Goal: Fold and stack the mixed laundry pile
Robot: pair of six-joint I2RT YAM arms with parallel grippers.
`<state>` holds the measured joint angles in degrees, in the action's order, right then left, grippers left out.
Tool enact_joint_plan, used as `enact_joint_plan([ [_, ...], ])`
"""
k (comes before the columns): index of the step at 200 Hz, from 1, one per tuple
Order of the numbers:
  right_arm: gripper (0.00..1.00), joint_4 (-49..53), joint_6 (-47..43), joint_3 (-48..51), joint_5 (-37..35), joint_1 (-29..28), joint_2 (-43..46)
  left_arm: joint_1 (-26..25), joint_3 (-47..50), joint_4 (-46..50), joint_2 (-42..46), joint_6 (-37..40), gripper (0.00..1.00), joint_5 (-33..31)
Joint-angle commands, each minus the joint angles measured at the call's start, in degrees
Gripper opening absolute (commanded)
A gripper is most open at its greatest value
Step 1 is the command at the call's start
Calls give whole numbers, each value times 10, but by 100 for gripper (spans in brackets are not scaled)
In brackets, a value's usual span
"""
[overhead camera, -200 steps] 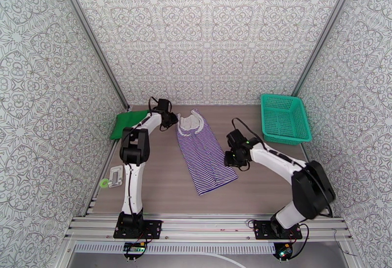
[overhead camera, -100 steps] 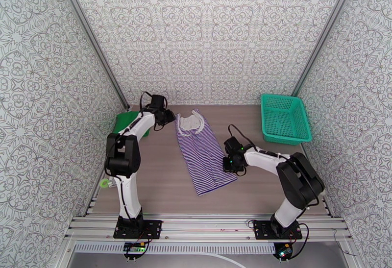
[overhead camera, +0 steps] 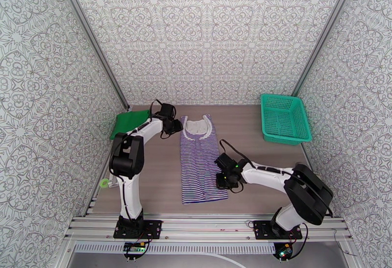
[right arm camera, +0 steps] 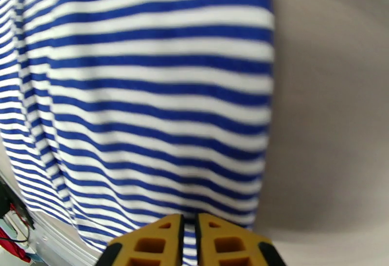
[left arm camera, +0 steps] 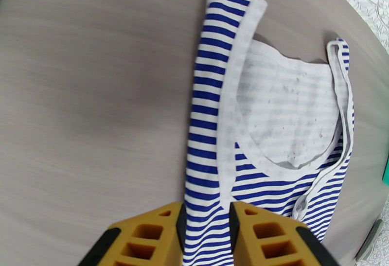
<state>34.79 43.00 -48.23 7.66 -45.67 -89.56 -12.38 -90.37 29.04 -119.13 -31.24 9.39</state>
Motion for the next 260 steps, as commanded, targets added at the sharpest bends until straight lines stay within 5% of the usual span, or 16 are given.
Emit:
enact_joint_plan([
  [1, 17, 63, -49, -82, -32, 38, 5, -2, 9, -20, 20, 4, 31, 10],
  [34, 16, 35, -138, -213, -24, 117, -59, -6, 32, -39, 40, 8, 31, 27],
  [64, 0, -39, -194, -326, -1, 176, -166, -9, 56, -57, 51, 17, 31, 45],
  [79, 0, -71, -208, -376, 2, 196, -223, -9, 64, -57, 51, 25, 31, 45],
  [163, 0, -110, -255, -585, 10, 210, -434, -7, 107, -74, 68, 35, 31, 71],
  [260, 0, 96, -182, -837, -45, 223, -620, -2, 125, -64, 89, 37, 30, 75],
])
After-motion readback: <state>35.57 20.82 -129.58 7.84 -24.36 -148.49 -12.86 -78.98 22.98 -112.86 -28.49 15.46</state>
